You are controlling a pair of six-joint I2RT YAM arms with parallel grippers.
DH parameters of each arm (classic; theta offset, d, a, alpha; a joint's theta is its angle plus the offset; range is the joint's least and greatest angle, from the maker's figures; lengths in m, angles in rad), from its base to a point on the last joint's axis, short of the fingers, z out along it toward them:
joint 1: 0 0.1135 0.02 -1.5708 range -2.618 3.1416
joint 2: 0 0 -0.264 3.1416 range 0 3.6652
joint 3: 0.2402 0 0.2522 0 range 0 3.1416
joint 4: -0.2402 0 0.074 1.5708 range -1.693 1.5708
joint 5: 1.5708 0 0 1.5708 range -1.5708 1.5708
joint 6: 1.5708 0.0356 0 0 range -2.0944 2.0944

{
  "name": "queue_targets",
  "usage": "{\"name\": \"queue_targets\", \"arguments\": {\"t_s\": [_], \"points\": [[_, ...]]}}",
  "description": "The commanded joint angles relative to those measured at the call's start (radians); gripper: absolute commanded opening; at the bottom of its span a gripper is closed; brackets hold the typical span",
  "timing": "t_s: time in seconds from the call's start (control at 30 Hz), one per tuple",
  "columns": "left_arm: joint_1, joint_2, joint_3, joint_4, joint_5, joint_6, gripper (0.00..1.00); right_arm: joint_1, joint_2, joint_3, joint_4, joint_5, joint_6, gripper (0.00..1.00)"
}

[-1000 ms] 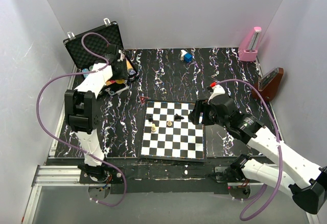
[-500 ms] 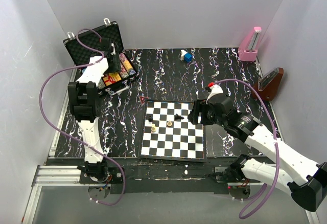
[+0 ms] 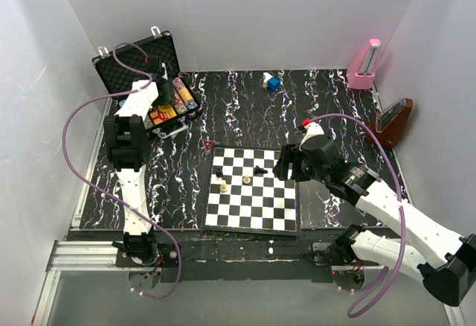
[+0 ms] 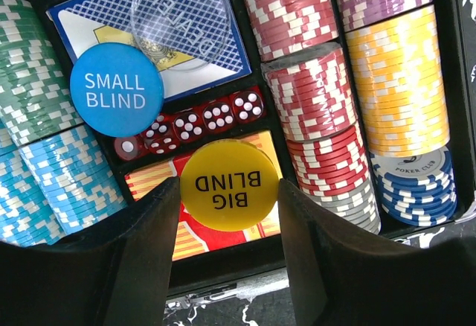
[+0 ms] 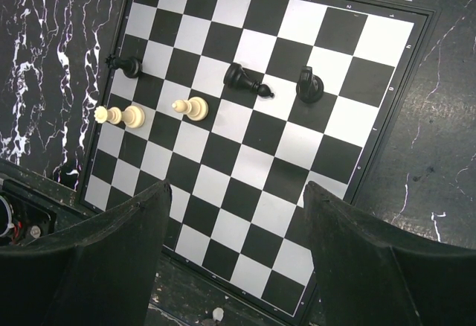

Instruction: Pack up texas hold em set

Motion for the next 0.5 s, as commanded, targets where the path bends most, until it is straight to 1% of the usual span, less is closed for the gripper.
{"name": "queue_targets", "arguments": {"t_s": [0.0,0.17,0.47], "points": [[0.007,-0.032,-0.02,0.023,0.031,0.011,0.33,-0.002,-0.008,0.039,0.009,0.021,-0.003,0.79],[0.007,-0.062,-0.097,0.054,0.061,0.026,0.33,-0.002,-0.005,0.039,0.012,0.013,0.001,0.79],[0.007,-0.074,-0.12,0.062,0.089,0.028,0.32,-0.002,-0.013,0.033,0.01,0.013,0.007,0.79]]}}
